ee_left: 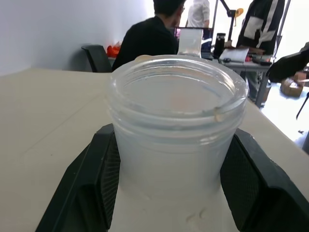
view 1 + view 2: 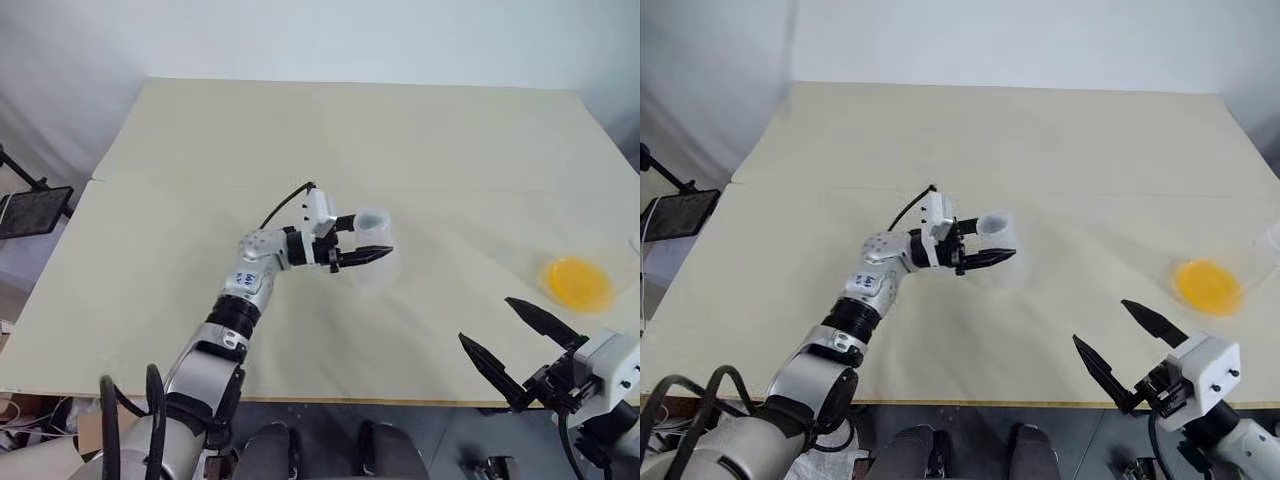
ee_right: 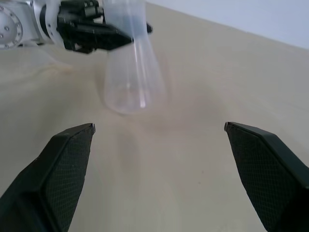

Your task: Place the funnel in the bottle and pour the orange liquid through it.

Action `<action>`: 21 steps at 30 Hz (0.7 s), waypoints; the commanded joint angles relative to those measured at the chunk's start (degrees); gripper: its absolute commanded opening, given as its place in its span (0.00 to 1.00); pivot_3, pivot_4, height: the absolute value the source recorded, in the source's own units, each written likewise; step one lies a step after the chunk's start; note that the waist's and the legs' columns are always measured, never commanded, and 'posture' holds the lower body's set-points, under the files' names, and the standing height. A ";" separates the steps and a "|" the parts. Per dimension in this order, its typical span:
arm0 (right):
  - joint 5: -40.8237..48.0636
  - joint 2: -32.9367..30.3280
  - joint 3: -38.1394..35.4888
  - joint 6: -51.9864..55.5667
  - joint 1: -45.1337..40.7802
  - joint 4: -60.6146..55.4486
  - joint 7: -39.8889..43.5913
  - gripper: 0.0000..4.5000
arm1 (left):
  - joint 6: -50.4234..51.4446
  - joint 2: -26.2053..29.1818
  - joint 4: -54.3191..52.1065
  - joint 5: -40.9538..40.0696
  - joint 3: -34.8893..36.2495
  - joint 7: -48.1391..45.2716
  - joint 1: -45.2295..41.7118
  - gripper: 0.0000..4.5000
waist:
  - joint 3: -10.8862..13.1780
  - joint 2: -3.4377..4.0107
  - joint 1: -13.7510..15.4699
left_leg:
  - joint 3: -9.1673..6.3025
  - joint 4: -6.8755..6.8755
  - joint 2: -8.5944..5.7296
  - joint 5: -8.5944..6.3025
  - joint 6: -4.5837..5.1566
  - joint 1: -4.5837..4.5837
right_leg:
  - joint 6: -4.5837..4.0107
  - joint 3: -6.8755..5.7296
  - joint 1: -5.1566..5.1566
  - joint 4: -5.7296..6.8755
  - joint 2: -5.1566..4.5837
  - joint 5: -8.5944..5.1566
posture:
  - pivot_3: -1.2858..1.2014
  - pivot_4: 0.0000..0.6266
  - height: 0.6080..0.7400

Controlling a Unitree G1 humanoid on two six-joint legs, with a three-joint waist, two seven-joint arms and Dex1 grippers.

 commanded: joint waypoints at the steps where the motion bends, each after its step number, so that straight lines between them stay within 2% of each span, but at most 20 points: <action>1: -0.75 1.07 0.88 -1.52 0.42 -2.25 -1.46 1.00 | -3.32 -0.19 1.38 1.74 0.73 -0.77 -3.04 0.72 | 0.00 0.00 -0.08 | 0.00 0.00 0.00 0.00 0.01 0.00 | 0.00 0.00 0.00 0.00 0.00 0.00 | 0.52 0.24 1.00; 5: -1.26 1.04 2.33 -1.49 -0.77 -1.65 -1.78 1.00 | -3.03 0.27 1.11 2.30 0.74 -2.47 -3.45 0.99 | 0.00 0.00 -0.19 | -0.02 0.00 0.02 0.00 0.01 0.02 | 0.00 -0.02 0.00 0.04 0.01 0.00 | 0.52 0.24 1.00; 10: -1.51 0.39 3.90 -1.35 -3.33 -0.14 -1.58 1.00 | -0.80 1.18 -1.90 1.01 1.72 -4.53 -3.12 1.00 | 0.00 0.01 -0.22 | -0.03 0.00 0.02 0.00 0.02 0.02 | 0.00 -0.02 -0.01 0.08 0.01 0.00 | 0.52 0.24 1.00; 17: -0.95 -1.17 5.20 -1.12 -7.86 3.10 -0.55 1.00 | 3.81 6.92 -5.69 -1.26 5.55 -6.44 -0.11 1.00 | -0.01 0.02 -0.32 | -0.07 0.01 0.03 0.00 0.02 0.05 | 0.00 -0.04 -0.02 0.21 0.00 0.00 | 0.52 0.24 1.00; 21: 0.05 -2.96 6.05 -0.60 -11.79 6.35 1.19 1.00 | 7.81 9.60 -12.26 -4.32 8.73 -6.01 2.87 1.00 | -0.01 0.01 -0.37 | -0.11 0.04 0.09 0.00 0.02 0.05 | 0.00 -0.06 -0.02 0.27 0.00 0.00 | 0.52 0.24 1.00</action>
